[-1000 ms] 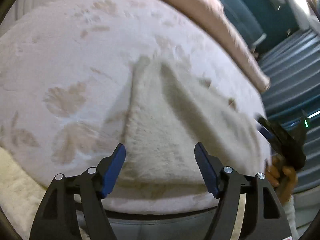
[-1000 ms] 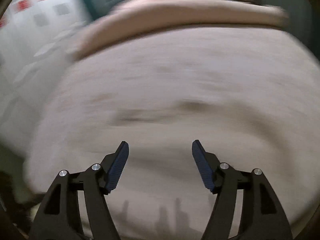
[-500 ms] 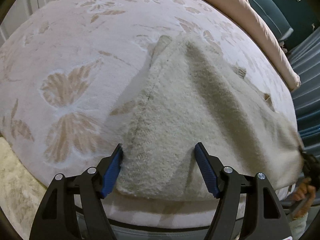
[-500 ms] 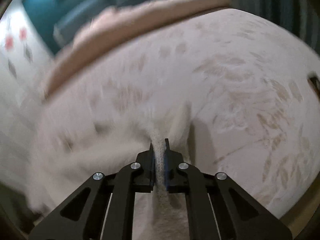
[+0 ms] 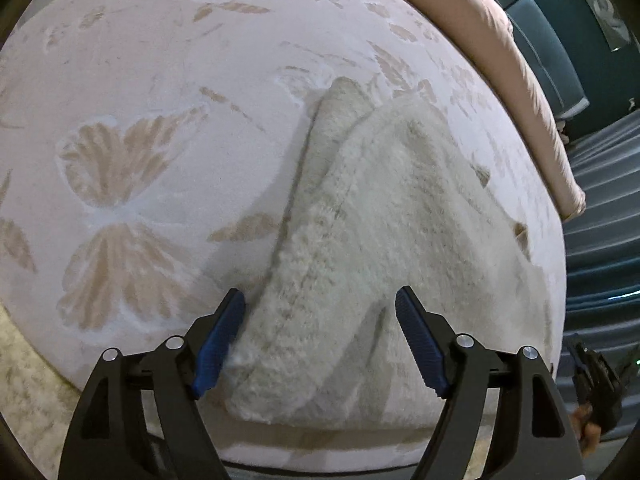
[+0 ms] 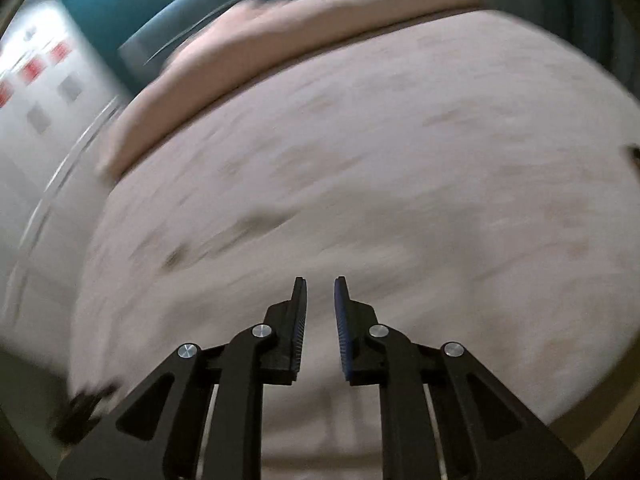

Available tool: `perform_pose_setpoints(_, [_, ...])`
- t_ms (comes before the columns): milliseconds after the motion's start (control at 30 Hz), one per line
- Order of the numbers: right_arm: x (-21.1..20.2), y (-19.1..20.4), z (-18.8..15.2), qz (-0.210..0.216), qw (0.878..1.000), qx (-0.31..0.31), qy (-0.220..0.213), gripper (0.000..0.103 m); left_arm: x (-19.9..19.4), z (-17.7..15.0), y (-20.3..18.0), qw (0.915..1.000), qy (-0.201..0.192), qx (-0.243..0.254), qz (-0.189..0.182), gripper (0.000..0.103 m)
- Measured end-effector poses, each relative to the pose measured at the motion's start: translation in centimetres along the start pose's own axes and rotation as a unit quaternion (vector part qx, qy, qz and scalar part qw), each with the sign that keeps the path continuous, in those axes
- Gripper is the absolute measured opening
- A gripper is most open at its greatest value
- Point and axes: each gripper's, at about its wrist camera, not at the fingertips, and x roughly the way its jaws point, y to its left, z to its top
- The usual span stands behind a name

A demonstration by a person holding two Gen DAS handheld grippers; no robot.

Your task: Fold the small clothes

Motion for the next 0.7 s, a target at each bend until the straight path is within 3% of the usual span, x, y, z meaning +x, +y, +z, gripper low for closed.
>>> perform_pose_setpoints(33, [1.0, 2.1, -0.7, 0.014, 0.999, -0.021, 0.020, 0.015, 0.1, 0.1, -0.1, 1.0000, -0.002, 0.000, -0.007, 0.074])
perform_pose_setpoints(100, [4.3, 6.6, -2.8, 0.037, 0.994, -0.073, 0.072, 0.014, 0.1, 0.2, -0.4, 0.9992, 0.001, 0.001, -0.040, 0.052])
perform_pose_setpoints(133, [5.6, 8.0, -3.7, 0.032, 0.991, -0.091, 0.089, 0.014, 0.2, 0.3, -0.6, 0.9987, 0.006, 0.000, -0.051, 0.030])
perform_pose_setpoints(167, [8.0, 9.3, -4.9, 0.018, 0.986, -0.115, 0.119, 0.014, 0.1, 0.4, -0.8, 0.9978, 0.009, 0.004, -0.066, 0.020])
perform_pose_setpoints(200, [10.0, 10.0, -5.8, -0.001, 0.982, -0.132, 0.136, 0.014, -0.3, 0.5, -1.2, 0.9970, 0.010, 0.006, -0.077, 0.019])
perform_pose_setpoints(267, [10.8, 10.3, -6.6, -0.020, 0.982, -0.150, 0.110, 0.014, -2.5, 0.7, -3.0, 0.9933, -0.010, 0.022, -0.113, 0.016])
perform_pose_setpoints(367, [9.1, 8.8, -5.3, 0.021, 0.988, -0.096, 0.118, 0.020, -6.2, 0.8, -9.1, 0.9824, -0.034, 0.088, -0.161, 0.016])
perform_pose_setpoints(400, [8.5, 8.1, -5.3, 0.038, 0.990, -0.076, 0.114, 0.025, -7.1, 0.5, -11.6, 0.9770, -0.039, 0.116, -0.174, 0.016])
perform_pose_setpoints(533, [3.8, 2.6, -5.0, 0.073, 0.994, 0.003, 0.078, 0.027, -7.9, -1.7, -23.0, 0.9456, -0.033, 0.230, -0.228, 0.016])
perform_pose_setpoints(567, [2.1, 0.5, -5.2, 0.077, 0.994, 0.028, 0.068, 0.029, -6.9, -3.0, -26.6, 0.9348, -0.021, 0.259, -0.242, 0.016])
perform_pose_setpoints(667, [-1.3, -5.0, -6.3, 0.062, 0.994, 0.082, 0.045, 0.030, -2.9, -7.0, -33.8, 0.9154, 0.010, 0.320, -0.244, 0.016])
perform_pose_setpoints(700, [-2.1, -6.2, -6.3, 0.052, 0.994, 0.093, 0.039, 0.031, -1.4, -8.2, -35.1, 0.9132, 0.025, 0.327, -0.242, 0.016])
